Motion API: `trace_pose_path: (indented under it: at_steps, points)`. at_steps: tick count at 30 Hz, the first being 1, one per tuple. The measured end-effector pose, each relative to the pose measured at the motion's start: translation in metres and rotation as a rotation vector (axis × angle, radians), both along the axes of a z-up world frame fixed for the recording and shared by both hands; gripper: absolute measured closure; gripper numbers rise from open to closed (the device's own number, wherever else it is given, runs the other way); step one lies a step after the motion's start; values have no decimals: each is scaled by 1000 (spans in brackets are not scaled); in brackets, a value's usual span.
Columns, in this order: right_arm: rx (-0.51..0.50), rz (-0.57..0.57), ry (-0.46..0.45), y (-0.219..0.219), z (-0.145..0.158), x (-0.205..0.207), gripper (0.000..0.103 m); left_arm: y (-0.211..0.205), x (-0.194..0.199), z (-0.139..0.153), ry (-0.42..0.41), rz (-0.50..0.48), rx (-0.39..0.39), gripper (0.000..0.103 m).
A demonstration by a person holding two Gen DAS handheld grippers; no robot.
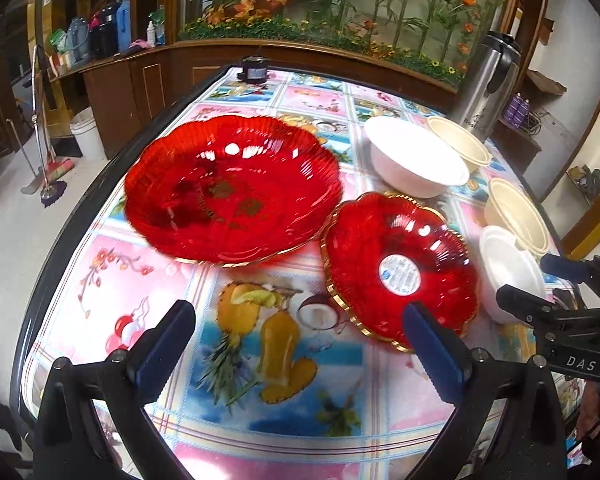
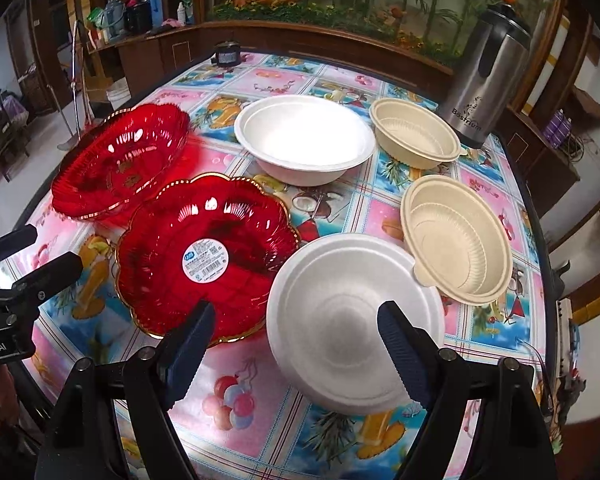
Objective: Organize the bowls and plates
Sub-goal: 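Grasp the large red plate rim with the left tool and lift it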
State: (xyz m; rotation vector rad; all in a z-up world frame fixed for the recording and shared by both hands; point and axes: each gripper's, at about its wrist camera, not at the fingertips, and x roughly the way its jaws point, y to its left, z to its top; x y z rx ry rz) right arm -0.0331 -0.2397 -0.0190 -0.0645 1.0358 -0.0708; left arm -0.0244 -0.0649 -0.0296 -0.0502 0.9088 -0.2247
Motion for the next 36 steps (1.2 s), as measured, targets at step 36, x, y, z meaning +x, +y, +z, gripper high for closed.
trace_pose_path:
  at_steps: [36]
  points:
    - [402,164,92,44,26,91,47,123,74,12,151,110,-177,29]
